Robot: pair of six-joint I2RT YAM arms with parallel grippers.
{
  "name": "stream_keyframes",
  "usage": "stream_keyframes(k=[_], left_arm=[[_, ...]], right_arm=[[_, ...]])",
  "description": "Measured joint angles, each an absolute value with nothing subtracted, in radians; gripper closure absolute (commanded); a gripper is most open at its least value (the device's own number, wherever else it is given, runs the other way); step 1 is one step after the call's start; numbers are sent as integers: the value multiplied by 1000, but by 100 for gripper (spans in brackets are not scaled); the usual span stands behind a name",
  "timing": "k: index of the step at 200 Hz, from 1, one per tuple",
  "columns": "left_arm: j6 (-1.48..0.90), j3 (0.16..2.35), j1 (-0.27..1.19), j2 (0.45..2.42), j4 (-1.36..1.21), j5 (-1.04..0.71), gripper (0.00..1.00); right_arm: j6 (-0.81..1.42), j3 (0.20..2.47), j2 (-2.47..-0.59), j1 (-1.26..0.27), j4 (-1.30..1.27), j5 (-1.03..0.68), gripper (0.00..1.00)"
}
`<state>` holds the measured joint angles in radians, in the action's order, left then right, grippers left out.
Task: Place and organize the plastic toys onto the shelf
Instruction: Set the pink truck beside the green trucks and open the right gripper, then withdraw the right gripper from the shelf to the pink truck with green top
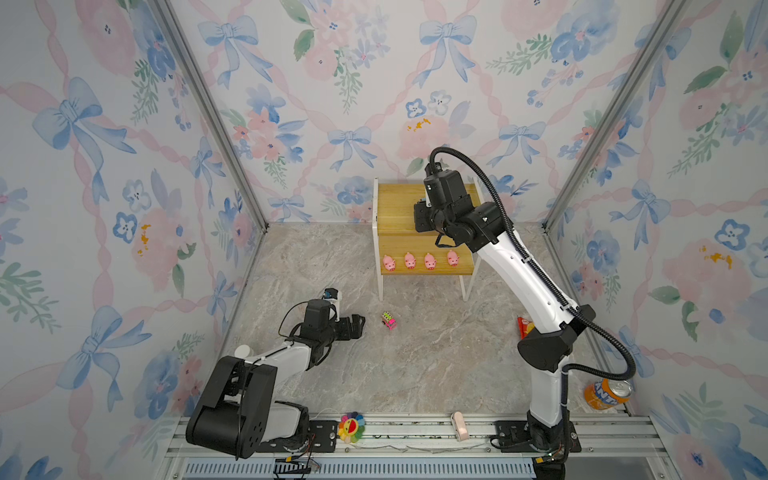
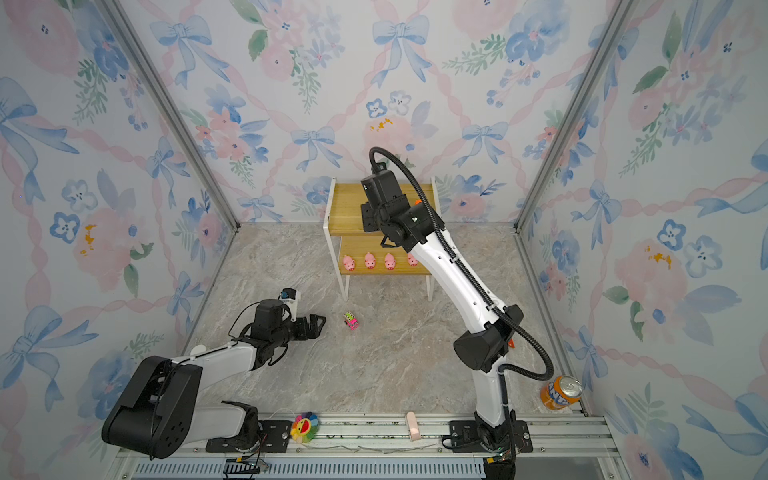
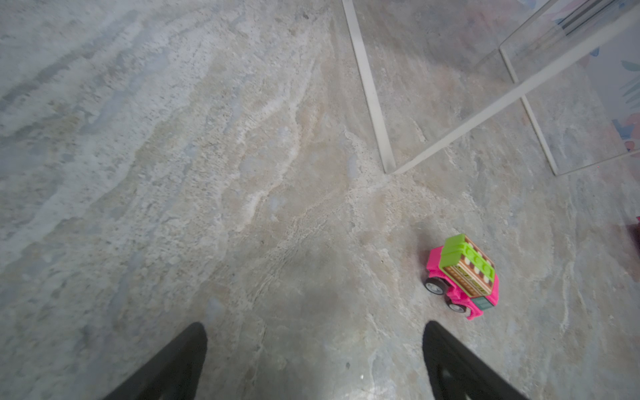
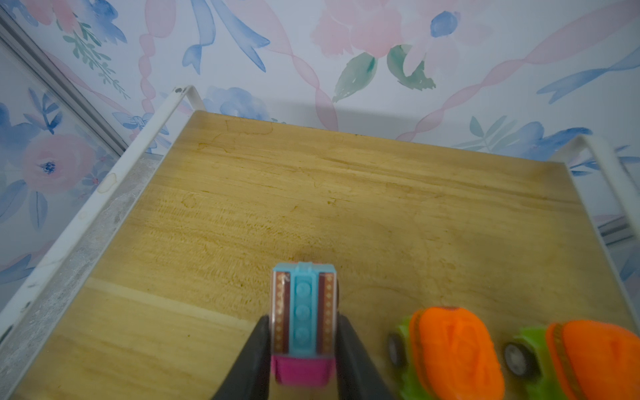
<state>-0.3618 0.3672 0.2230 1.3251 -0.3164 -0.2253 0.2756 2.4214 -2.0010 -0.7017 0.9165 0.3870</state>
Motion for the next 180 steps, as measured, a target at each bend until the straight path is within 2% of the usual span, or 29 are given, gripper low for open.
stream_keyframes(k=[71, 114, 145, 180], left_arm=[[-362, 367, 223, 1326, -316, -225, 2], [-362, 367, 223, 1326, -316, -225, 2], [-362, 367, 223, 1326, -316, -225, 2], [-362, 367, 223, 1326, -316, -226, 2]], right_arm=[[266, 2421, -2001, -702, 916, 375, 53], [178, 2400, -1966, -745, 910, 381, 36], [30, 2178, -1774, -878, 877, 371, 31], [-102, 1757, -1478, -959, 798, 249, 29]])
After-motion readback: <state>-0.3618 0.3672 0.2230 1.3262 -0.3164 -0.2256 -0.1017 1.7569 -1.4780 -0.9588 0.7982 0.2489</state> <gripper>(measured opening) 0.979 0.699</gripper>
